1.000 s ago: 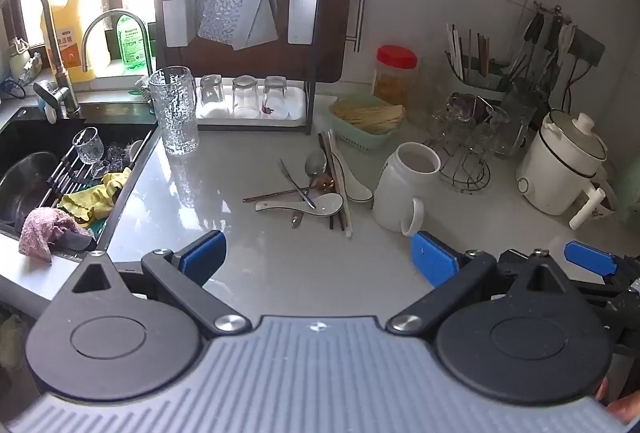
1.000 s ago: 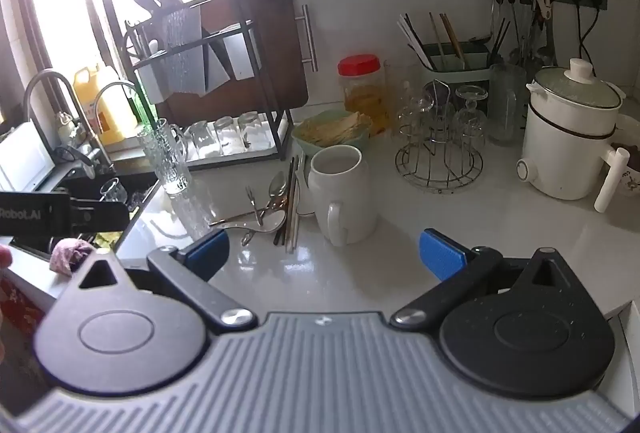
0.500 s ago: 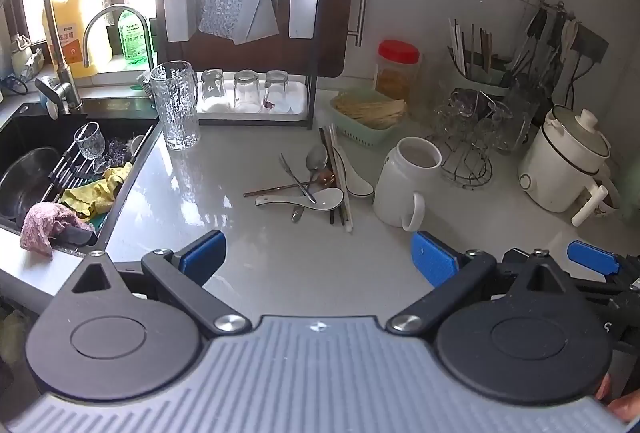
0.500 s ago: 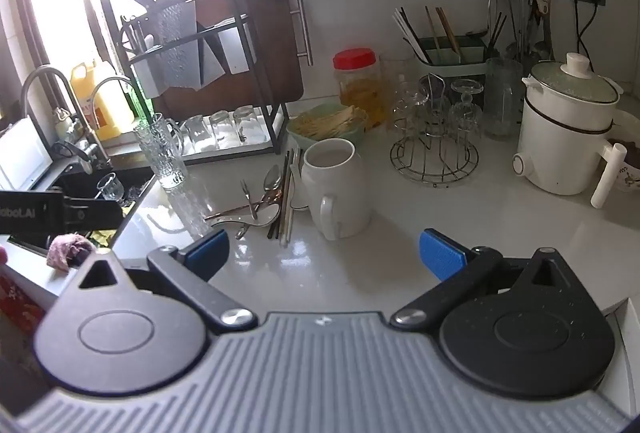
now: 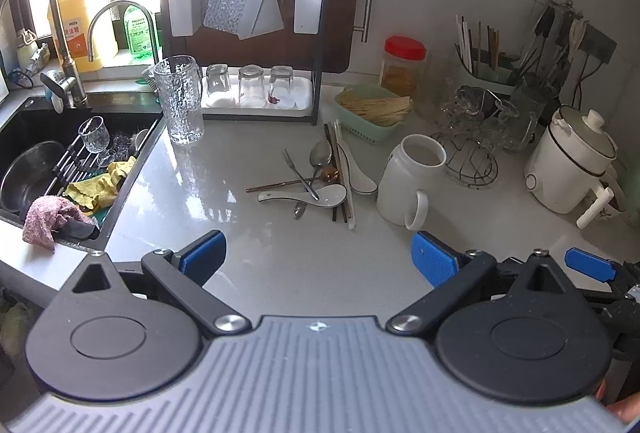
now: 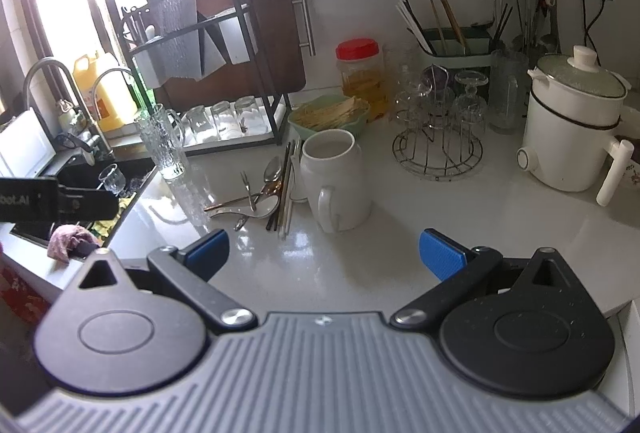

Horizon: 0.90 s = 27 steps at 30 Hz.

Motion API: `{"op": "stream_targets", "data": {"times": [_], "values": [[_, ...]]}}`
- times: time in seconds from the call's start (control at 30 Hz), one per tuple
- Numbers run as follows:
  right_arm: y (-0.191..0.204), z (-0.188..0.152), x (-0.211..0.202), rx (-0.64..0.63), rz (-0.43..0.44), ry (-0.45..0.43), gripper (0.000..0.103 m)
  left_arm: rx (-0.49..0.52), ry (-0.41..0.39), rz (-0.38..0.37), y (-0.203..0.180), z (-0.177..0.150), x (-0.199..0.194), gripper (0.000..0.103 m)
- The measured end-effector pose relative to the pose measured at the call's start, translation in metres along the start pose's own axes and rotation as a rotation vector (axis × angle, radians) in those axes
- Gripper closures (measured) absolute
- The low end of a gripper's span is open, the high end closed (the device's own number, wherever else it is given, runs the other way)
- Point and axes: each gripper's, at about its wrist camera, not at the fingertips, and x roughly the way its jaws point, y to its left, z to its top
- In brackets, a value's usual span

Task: Organize utensils

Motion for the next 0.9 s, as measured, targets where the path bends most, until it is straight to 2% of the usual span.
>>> {"op": "stream_targets", "data": {"times": [0.63,0.9], "values": [[0.0005,0.0092,0.0077,-0.005,0.021,0.01,0.0,-0.029,-0.002,0.019,0.004,0.0066,0.0023,0.002],[-0.0059,0.0062,0.005,0.0,0.0,0.023,0.0,-0.066,0.011,-0.015,0.0007,0.0074,0.0091,0.002]]}}
